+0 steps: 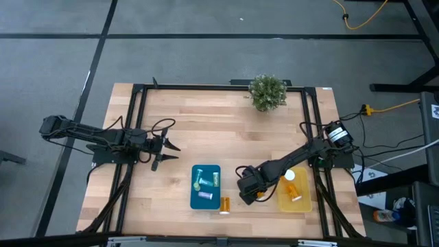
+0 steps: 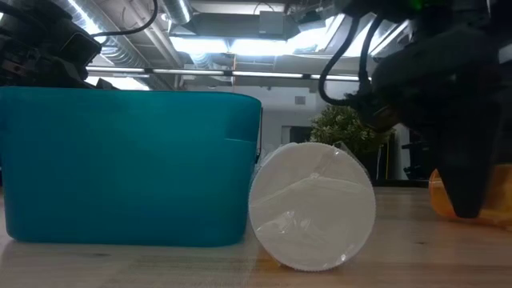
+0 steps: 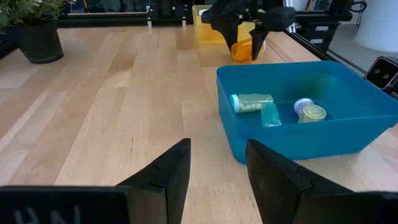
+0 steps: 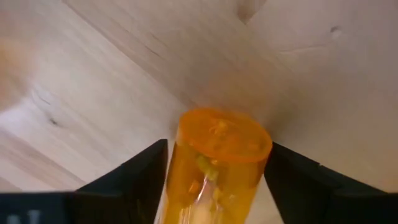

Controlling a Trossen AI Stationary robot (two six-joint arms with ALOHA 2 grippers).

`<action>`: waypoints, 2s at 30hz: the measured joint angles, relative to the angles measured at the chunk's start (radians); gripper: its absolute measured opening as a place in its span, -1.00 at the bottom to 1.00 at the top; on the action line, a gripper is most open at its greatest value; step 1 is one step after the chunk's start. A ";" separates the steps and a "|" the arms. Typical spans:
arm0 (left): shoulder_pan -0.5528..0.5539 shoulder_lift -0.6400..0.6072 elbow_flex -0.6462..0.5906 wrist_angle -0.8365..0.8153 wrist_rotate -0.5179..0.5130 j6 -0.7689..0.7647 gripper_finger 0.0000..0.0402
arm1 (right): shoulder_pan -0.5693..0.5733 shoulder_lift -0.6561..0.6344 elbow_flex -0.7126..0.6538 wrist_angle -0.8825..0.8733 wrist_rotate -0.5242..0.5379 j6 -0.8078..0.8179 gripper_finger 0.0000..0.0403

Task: Pick and place medicine bottles into bin by pill shape (circle, oval)
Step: Put the large orange pill bottle into the yellow bin

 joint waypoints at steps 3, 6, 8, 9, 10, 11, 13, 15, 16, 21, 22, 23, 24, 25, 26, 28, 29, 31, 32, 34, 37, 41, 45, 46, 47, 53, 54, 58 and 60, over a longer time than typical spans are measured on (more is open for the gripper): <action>0.000 0.000 0.000 0.000 0.000 0.000 -0.27 | -0.001 0.000 0.000 -0.002 0.003 -0.005 0.06; 0.000 0.000 0.000 0.000 0.000 0.000 -0.27 | -0.001 -0.004 0.008 -0.022 0.007 -0.031 -0.09; 0.000 0.000 0.000 0.000 0.000 0.000 -0.27 | -0.001 -0.012 0.035 -0.068 0.008 -0.061 -0.14; 0.000 0.000 0.000 0.000 0.000 0.000 -0.27 | -0.001 -0.019 0.053 -0.096 0.009 -0.082 -0.15; 0.000 0.000 0.000 0.000 0.000 0.000 -0.27 | -0.001 -0.025 0.077 -0.126 0.015 -0.098 -0.15; 0.000 0.000 0.000 -0.001 0.000 0.000 -0.27 | -0.001 -0.032 0.105 -0.167 0.033 -0.114 -0.13; 0.000 0.000 0.000 -0.001 0.000 0.000 -0.27 | -0.001 -0.043 0.170 -0.277 0.082 -0.140 -0.10; 0.000 0.000 0.000 -0.001 0.000 0.000 -0.27 | 0.000 -0.052 0.246 -0.409 0.127 -0.155 -0.08; 0.000 0.000 0.000 -0.001 0.000 0.000 -0.27 | 0.003 -0.056 0.283 -0.479 0.147 -0.154 -0.07; 0.000 0.000 0.000 -0.001 0.000 -0.006 -0.27 | 0.060 -0.058 0.428 -0.842 0.238 0.003 -0.11; 0.000 0.000 0.000 -0.001 0.000 -0.006 -0.27 | 0.076 -0.059 0.441 -0.888 0.243 0.058 -0.11; 0.000 0.000 0.000 -0.001 0.000 -0.006 -0.27 | 0.091 -0.063 0.444 -0.887 0.243 0.098 -0.10; 0.000 0.000 0.000 -0.001 0.000 -0.006 -0.27 | 0.109 -0.074 0.437 -0.864 0.245 0.128 -0.10; 0.000 0.000 0.000 -0.001 0.000 -0.006 -0.27 | 0.127 -0.081 0.431 -0.865 0.251 0.170 -0.09; 0.000 0.000 0.000 -0.001 0.000 -0.006 -0.27 | 0.144 -0.085 0.427 -0.879 0.255 0.228 -0.09; 0.000 0.000 0.000 -0.002 0.000 -0.006 -0.27 | 0.184 -0.091 0.397 -0.879 0.253 0.322 -0.09; 0.000 0.000 0.000 -0.001 0.000 -0.005 -0.27 | 0.206 -0.092 0.376 -0.876 0.242 0.365 -0.09; 0.000 0.000 0.000 -0.001 0.000 -0.001 -0.27 | 0.244 -0.098 0.335 -0.875 0.199 0.466 -0.09; 0.000 0.000 0.000 -0.002 0.000 -0.001 -0.27 | 0.263 -0.104 0.311 -0.877 0.160 0.527 -0.09; 0.000 0.000 0.000 -0.001 0.000 -0.001 -0.27 | 0.297 -0.109 0.263 -0.879 0.071 0.628 -0.09; 0.000 0.000 0.000 -0.001 0.000 0.000 -0.27 | 0.341 -0.118 0.205 -0.871 -0.031 0.749 -0.08; 0.000 0.000 0.000 -0.001 0.000 0.000 -0.27 | 0.367 -0.122 0.185 -0.845 -0.035 0.824 -0.08; 0.000 0.000 0.000 0.000 0.000 -0.001 -0.27 | 0.367 -0.124 0.185 -0.865 0.042 0.839 -0.08; 0.000 0.000 0.000 0.000 0.000 -0.001 -0.27 | 0.367 -0.124 0.185 -0.863 0.060 0.838 -0.08; 0.000 0.000 0.000 0.000 0.000 -0.001 -0.27 | 0.366 -0.124 0.185 -0.861 0.068 0.838 -0.07; 0.000 0.000 0.000 0.000 0.000 0.000 -0.27 | 0.363 -0.124 0.185 -0.862 0.069 0.840 0.02; 0.000 0.000 0.000 0.000 0.000 0.000 -0.27 | 0.363 -0.124 0.185 -0.867 0.070 0.840 0.05; 0.000 0.000 0.000 0.000 0.000 0.000 -0.27 | 0.363 -0.124 0.185 -0.870 0.070 0.838 0.18; 0.000 0.000 0.000 0.000 0.000 0.000 -0.27 | 0.363 -0.124 0.185 -0.875 0.070 0.838 0.25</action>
